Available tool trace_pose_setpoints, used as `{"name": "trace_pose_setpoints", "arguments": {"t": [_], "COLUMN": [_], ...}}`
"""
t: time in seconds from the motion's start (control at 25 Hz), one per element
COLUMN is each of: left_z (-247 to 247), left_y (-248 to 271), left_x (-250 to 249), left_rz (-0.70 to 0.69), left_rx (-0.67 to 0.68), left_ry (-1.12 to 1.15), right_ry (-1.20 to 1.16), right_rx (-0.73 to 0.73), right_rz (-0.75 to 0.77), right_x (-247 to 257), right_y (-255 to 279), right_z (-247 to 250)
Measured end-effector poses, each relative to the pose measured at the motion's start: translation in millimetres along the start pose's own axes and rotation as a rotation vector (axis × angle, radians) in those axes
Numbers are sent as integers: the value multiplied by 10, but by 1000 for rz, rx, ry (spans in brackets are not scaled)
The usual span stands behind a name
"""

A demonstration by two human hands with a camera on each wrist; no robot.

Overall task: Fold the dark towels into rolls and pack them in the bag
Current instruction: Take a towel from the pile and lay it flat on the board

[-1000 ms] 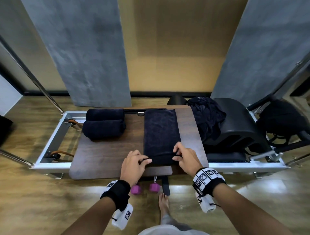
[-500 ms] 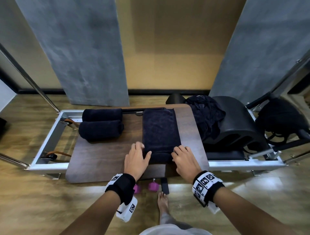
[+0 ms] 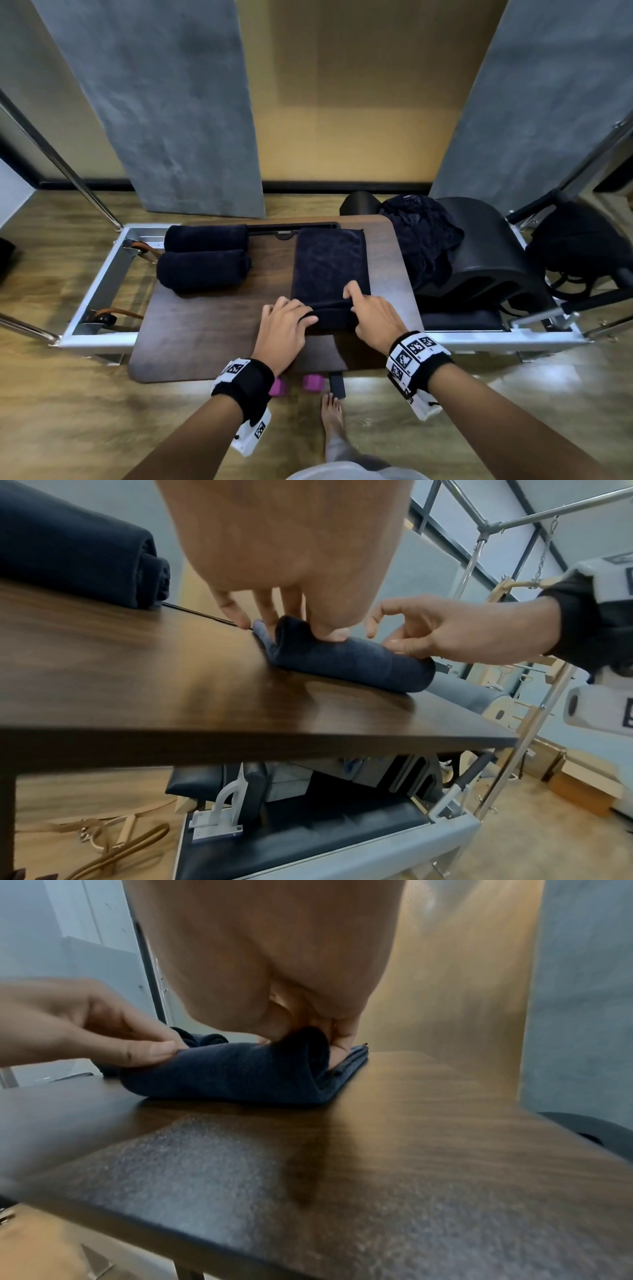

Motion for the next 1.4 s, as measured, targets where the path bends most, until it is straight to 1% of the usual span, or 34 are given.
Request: {"name": "trace_pose_setpoints", "arguments": {"t": [0.12, 0.16, 0.2, 0.28, 0.32, 0.36, 0.48, 0.52, 0.6, 0.68, 0.76, 0.88, 0.96, 1.0, 1.08, 1.16, 1.24, 1.32, 1.36, 1.4], "left_z": [-37, -40, -35, -4, 12, 24, 96, 105, 83, 58, 53, 30, -7, -22, -25, 3, 22, 3, -8, -10], "left_y": [-161, -204, -242, -306, -321, -343, -330, -311, -301, -348, -443, -578, -662, -694, -736, -752, -751, -745, -756, -783], "left_x": [-75, -96, -115, -173, -187, -198, -170, -137, -90, -64, -63, -47, -19, -17, -26, -31, -9, 13, 29, 52], "left_rz": [67, 83, 92, 83, 66, 40, -25, -51, -132, -165, -129, -4, 70, 82, 80, 50, 16, -23, -24, 8], "left_rx": [44, 55, 70, 105, 114, 108, 37, 32, 50, 76, 78, 94, 155, 175, 174, 117, 64, 77, 95, 115], "left_ry": [-107, -137, -165, -212, -216, -201, -80, -75, -109, -101, -3, 116, 148, 154, 154, 138, 98, 52, 66, 118], "right_ry": [93, 85, 60, -8, -36, -51, -40, -41, -45, -24, -22, -100, -33, 25, 98, 94, 27, -62, -114, -166], "right_rx": [-208, -232, -192, -83, -70, -87, -109, -117, -149, -132, -123, -160, -108, -105, -121, -82, -45, -51, -57, -63], "right_rz": [100, 141, 168, 170, 167, 166, 148, 144, 140, 134, 126, 115, 127, 140, 170, 173, 152, 128, 112, 96], "right_x": [41, 46, 36, -29, -49, -78, -147, -173, -229, -259, -263, -294, -321, -333, -351, -381, -425, -488, -522, -553], "right_y": [47, 77, 90, 88, 61, 19, -88, -99, -97, -108, -129, -159, -162, -168, -221, -300, -391, -460, -494, -526], "right_z": [73, 69, 31, -59, -72, -57, -18, -27, -52, -81, -72, 8, 24, 36, 79, 90, 116, 167, 193, 207]}}
Point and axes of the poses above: each hand's wrist, its own y-axis away from the middle knuckle, its own z-axis out of the back of the hand, x = y × z, the point moved 5 cm from there along -y, towards the middle knuckle, and after that the axes turned 15 degrees about z, right-handed, at the moved point
